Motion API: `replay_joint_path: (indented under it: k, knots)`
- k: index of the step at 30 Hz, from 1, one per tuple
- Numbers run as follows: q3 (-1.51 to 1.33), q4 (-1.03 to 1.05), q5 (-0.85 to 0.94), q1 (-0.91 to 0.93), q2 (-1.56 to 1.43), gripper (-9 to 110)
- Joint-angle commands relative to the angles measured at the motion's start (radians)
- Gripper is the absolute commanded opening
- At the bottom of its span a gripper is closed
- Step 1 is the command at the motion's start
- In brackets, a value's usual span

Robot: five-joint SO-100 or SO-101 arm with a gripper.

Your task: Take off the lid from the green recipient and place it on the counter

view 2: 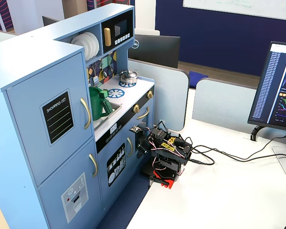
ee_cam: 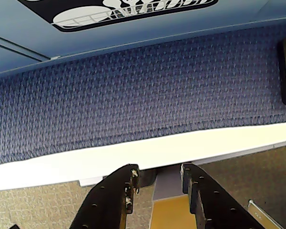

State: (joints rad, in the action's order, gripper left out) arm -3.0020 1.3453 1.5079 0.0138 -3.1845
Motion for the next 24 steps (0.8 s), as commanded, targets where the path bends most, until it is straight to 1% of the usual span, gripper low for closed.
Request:
replay_joint_path:
  k: [1, 14, 18, 21, 24]
  knots:
    - [0.005, 0.186, 0.005, 0.032, 0.005, 0]
    - [0.005, 0.184, -0.014, 0.029, 0.006, 0]
    - [0.038, 0.054, -0.028, 0.044, 0.008, 0]
    - [0.150, -0.112, -0.038, 0.054, 0.038, 0]
    - [0.322, -0.270, 0.044, 0.052, 0.107, 0]
